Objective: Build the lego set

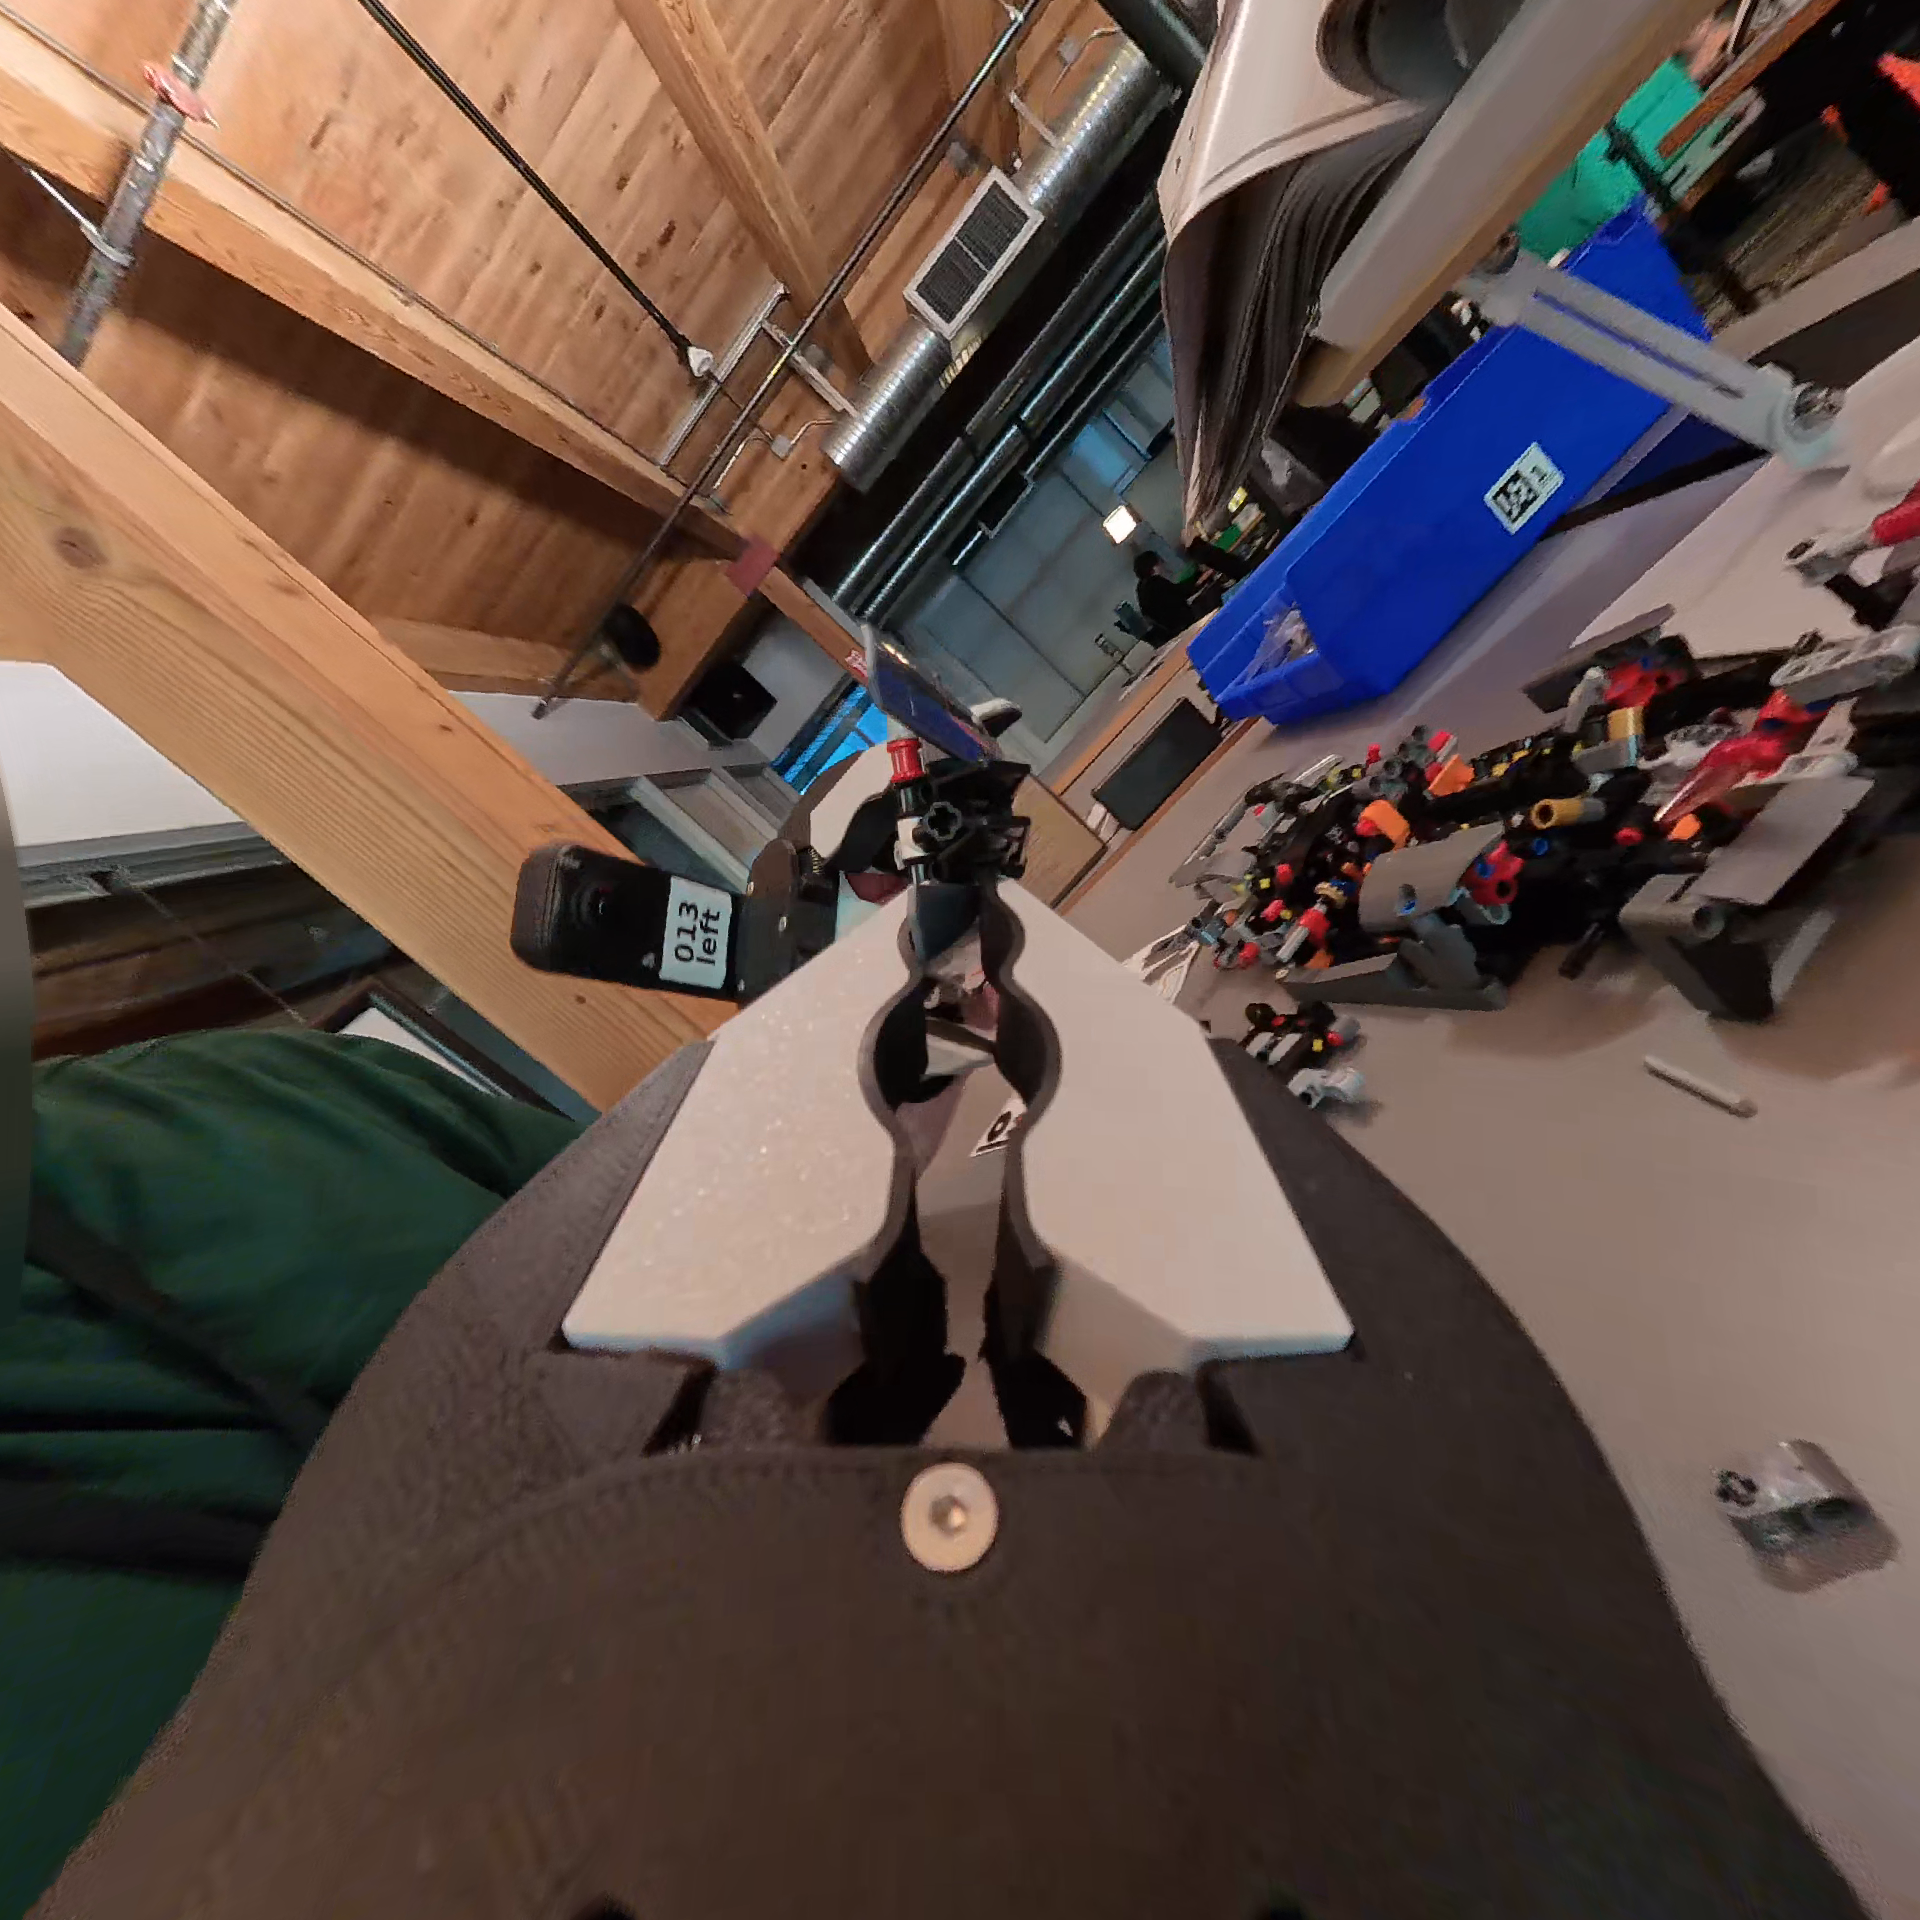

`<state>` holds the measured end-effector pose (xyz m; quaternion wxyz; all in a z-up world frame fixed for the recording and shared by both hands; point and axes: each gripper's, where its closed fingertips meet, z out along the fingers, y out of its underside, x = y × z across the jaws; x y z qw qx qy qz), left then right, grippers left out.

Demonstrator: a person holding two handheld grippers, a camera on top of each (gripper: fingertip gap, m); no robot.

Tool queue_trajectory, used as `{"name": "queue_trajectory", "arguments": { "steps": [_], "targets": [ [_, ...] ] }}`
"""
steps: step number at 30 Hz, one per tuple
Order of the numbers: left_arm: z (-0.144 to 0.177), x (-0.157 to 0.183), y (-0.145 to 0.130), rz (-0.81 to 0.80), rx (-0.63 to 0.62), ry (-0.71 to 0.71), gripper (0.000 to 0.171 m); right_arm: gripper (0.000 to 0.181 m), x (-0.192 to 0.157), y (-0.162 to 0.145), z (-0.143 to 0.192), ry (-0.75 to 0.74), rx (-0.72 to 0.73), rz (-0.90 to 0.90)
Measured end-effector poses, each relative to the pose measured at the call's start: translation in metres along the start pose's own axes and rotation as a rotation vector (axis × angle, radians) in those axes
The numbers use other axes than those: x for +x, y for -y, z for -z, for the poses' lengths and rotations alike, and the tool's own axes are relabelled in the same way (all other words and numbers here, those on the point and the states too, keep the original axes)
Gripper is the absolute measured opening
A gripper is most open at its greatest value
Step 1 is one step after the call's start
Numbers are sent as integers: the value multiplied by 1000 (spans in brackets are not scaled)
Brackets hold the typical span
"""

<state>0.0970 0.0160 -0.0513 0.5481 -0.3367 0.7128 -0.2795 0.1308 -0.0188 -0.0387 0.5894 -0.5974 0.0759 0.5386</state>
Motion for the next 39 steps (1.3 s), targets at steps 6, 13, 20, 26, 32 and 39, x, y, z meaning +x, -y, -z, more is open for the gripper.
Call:
{"name": "queue_trajectory", "arguments": {
  "steps": [6,13,20,26,32,39],
  "targets": [
    [-10,2,1,-183,-25,35,83,3,4,-10,-3,20,-45,-97],
    [-10,5,0,-178,-9,22,75,3,4,-11,-4,17,-52,-104],
    [-9,4,-3,-31,-8,-6,74,15,2,-5,-6,-16,-28,-2],
    [-5,-7,-7,107,0,-22,74,28,-2,5,-3,-49,5,100],
    [0,-26,-13,264,39,-62,73,32,2,10,2,-72,20,131],
    [7,-54,-36,506,103,-75,73,32,4,12,5,-74,20,157]
  ]
}}
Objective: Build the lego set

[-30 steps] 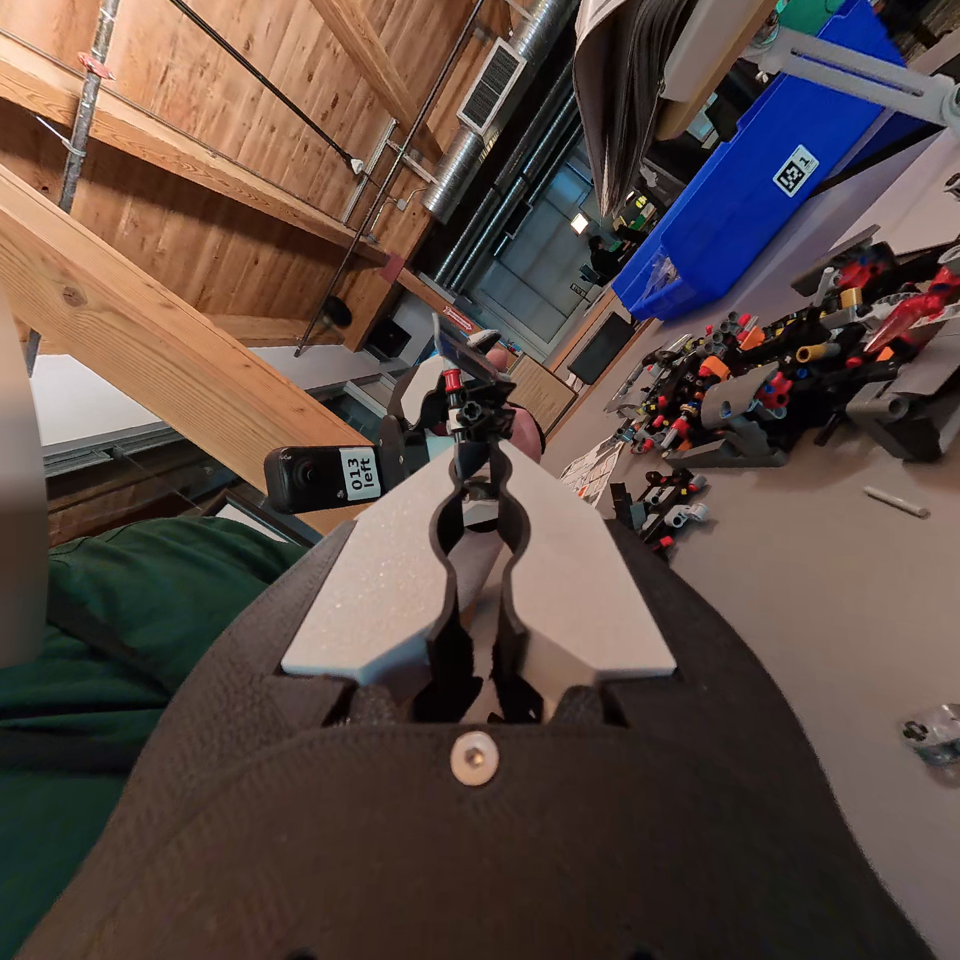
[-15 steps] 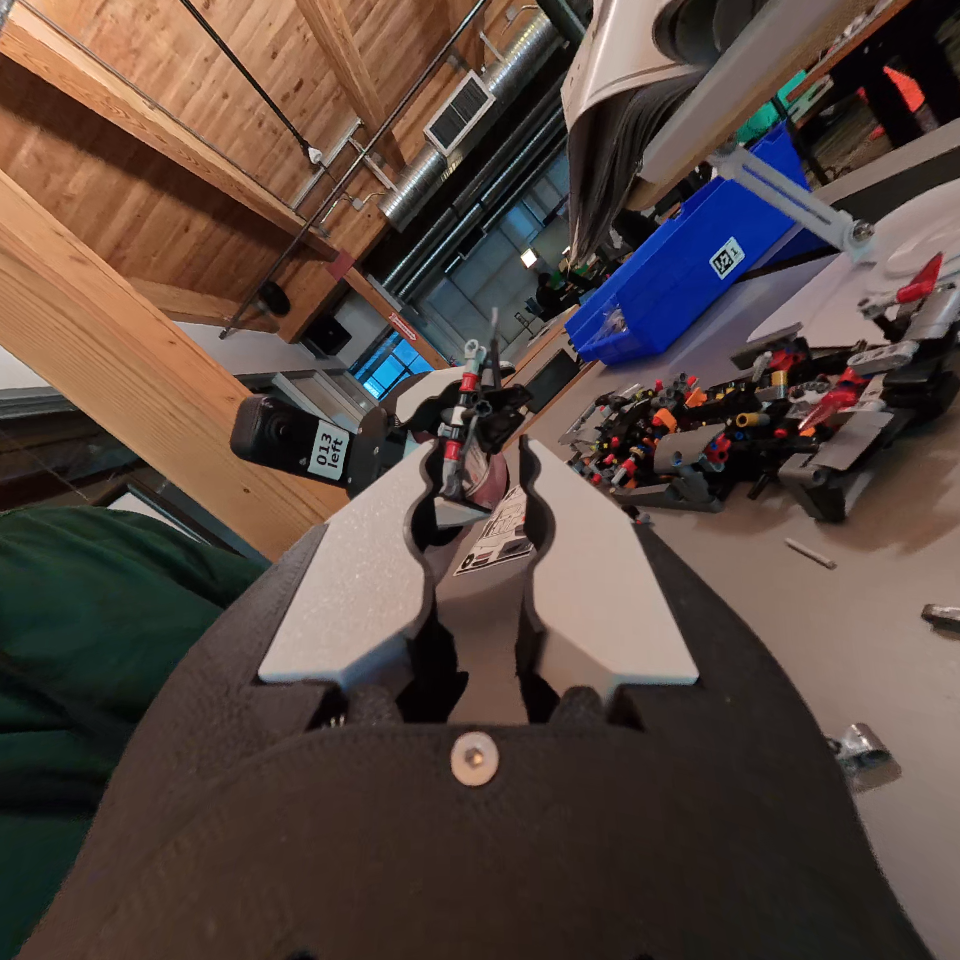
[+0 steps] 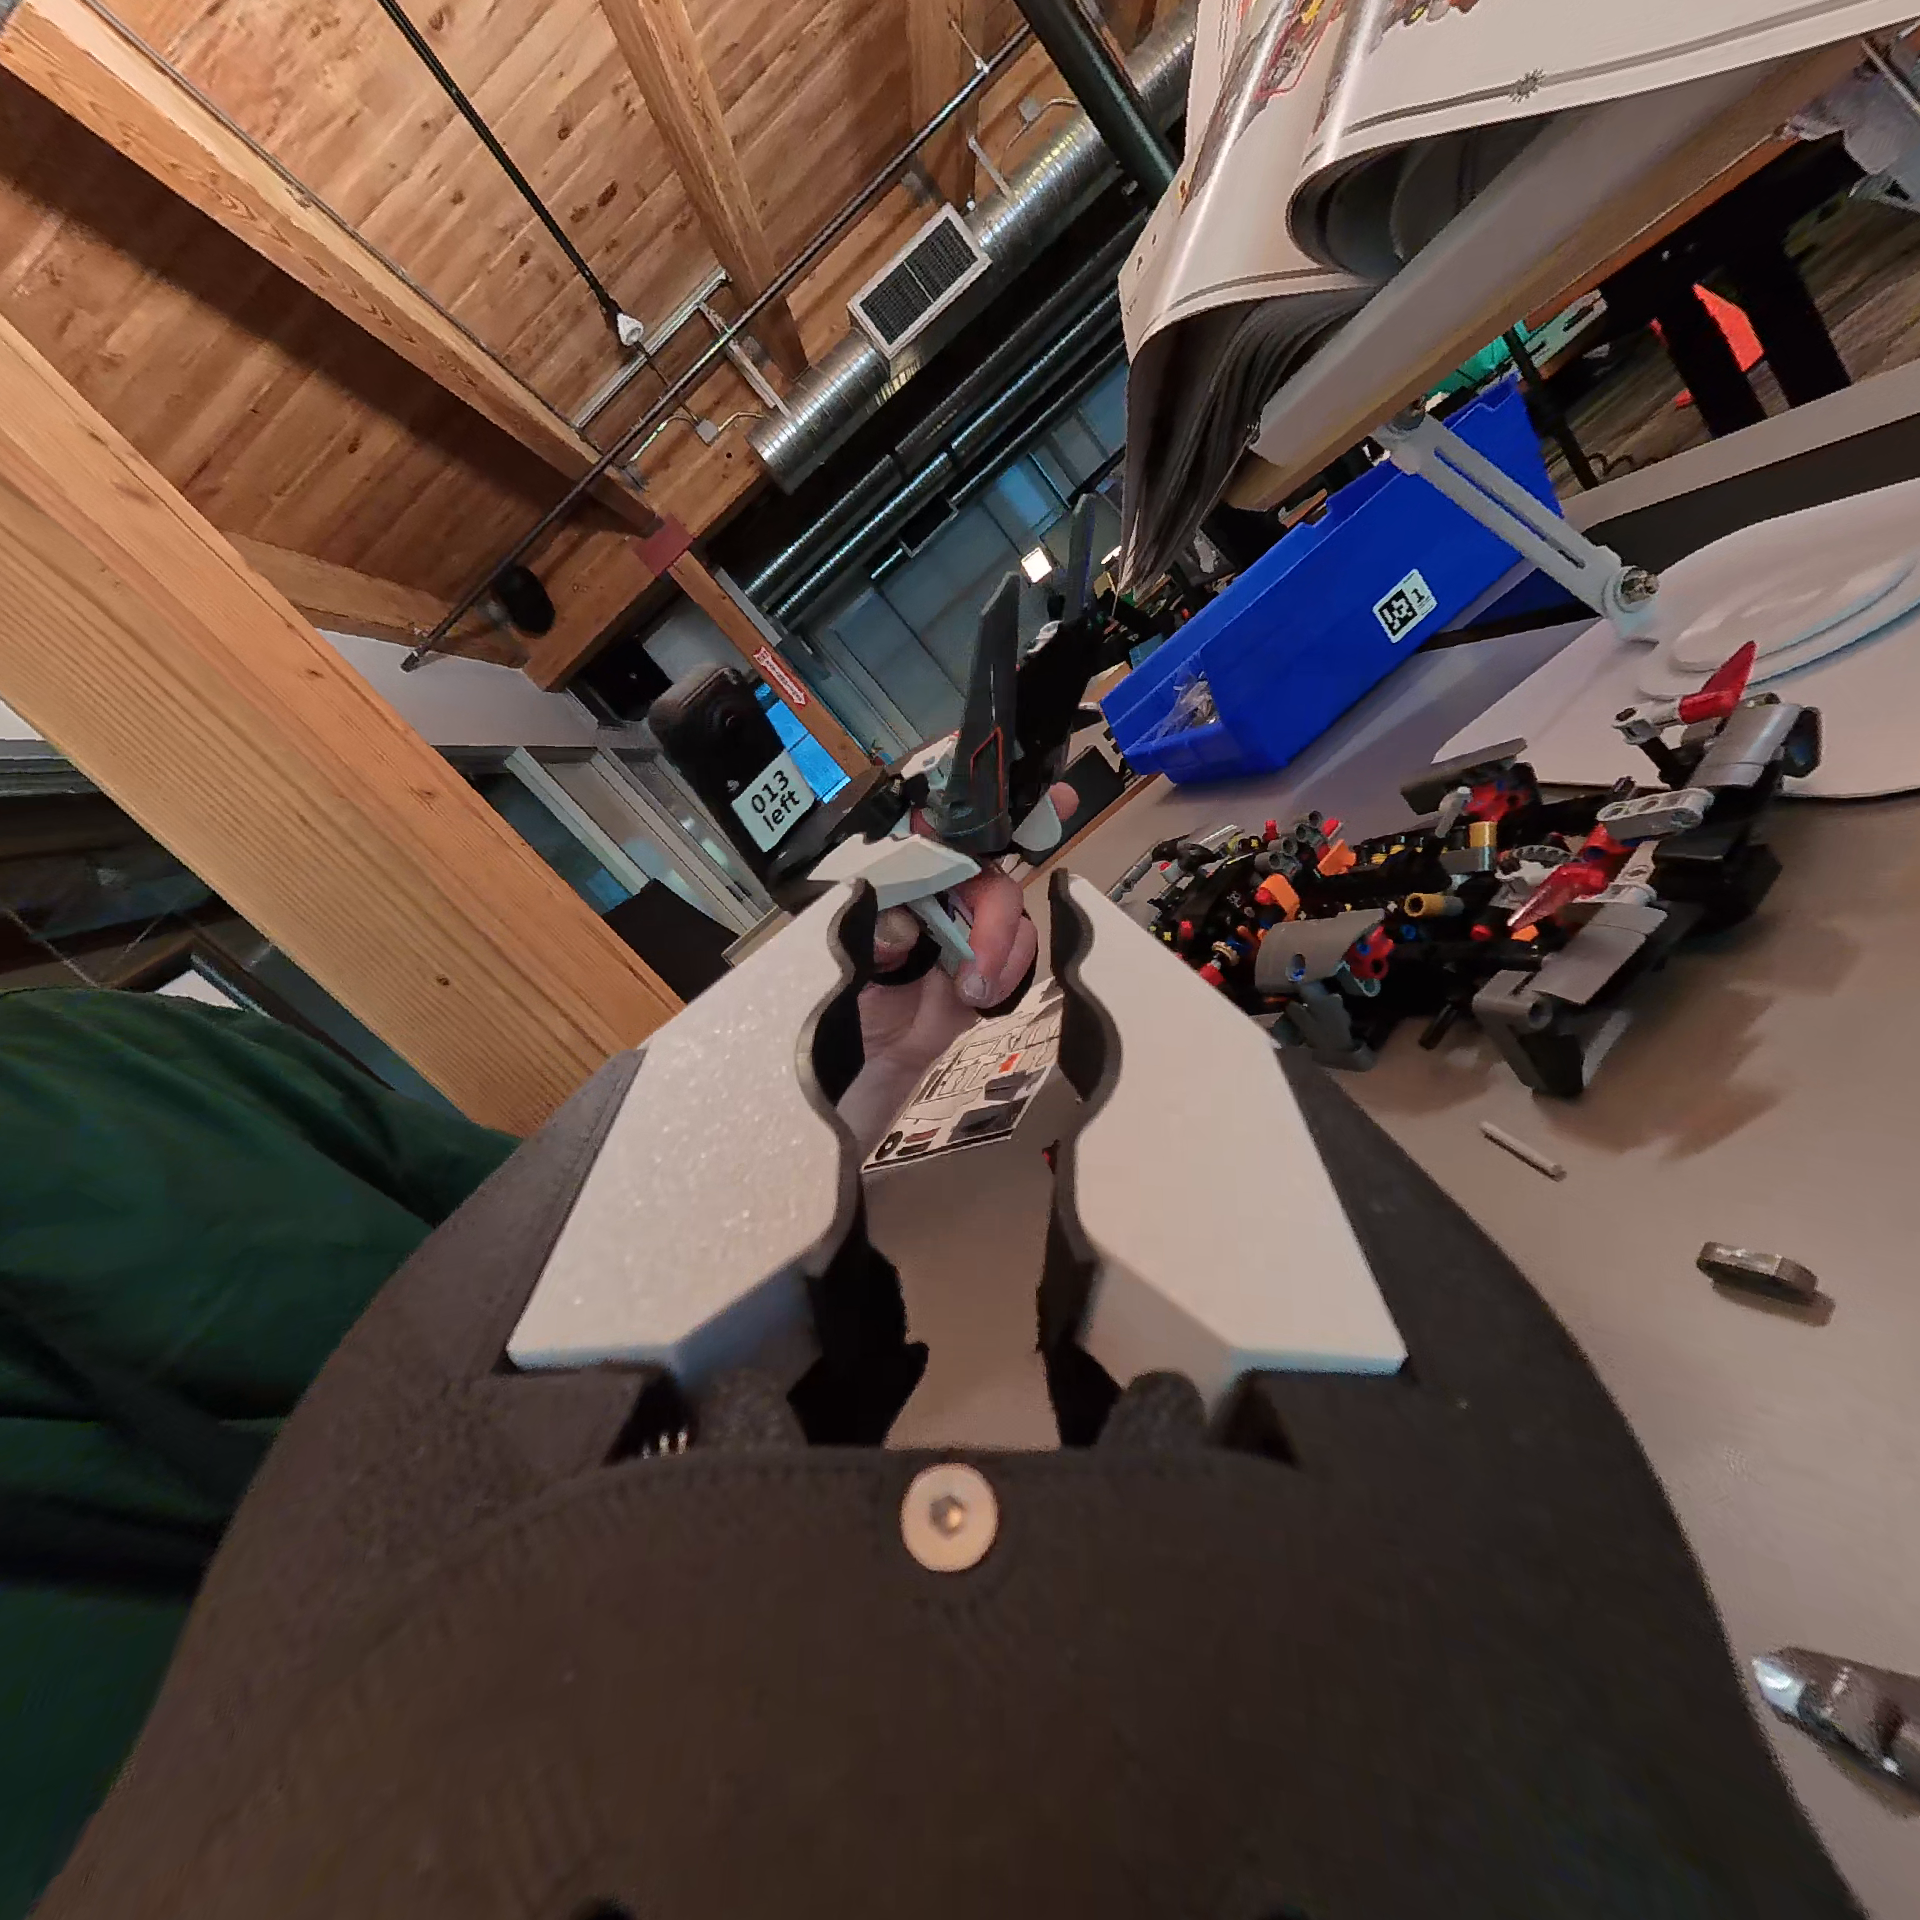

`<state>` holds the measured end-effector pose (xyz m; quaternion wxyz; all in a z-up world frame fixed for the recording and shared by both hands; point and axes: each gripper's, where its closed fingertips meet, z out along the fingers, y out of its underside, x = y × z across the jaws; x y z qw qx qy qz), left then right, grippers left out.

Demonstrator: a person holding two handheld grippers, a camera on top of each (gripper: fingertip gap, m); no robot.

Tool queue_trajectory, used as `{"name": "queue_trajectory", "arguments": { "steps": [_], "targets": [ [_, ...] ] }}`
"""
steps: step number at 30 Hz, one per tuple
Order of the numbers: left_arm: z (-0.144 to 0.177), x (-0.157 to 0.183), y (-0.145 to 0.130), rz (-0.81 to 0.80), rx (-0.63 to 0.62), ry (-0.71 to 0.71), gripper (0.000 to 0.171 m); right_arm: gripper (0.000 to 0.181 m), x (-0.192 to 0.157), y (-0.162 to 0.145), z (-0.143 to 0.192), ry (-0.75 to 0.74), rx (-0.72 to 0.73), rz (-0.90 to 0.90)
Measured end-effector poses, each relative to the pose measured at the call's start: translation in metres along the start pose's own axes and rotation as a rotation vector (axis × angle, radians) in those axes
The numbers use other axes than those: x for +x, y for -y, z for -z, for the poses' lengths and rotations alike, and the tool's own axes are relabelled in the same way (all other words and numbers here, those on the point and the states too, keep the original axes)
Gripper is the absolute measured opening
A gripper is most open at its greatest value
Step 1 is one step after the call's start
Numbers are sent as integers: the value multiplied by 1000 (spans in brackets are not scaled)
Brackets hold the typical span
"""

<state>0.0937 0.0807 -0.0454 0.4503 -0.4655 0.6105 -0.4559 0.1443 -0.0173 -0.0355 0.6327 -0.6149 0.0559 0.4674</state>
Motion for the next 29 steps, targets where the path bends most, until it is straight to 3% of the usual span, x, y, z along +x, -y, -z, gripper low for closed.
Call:
{"name": "queue_trajectory", "arguments": {
  "steps": [8,29],
  "targets": [
    [10,-14,-9,89,2,3,73,32,8,-3,1,-7,-5,-22],
    [8,-20,-18,26,-56,62,73,31,7,-4,0,0,-6,-23]
  ]
}}
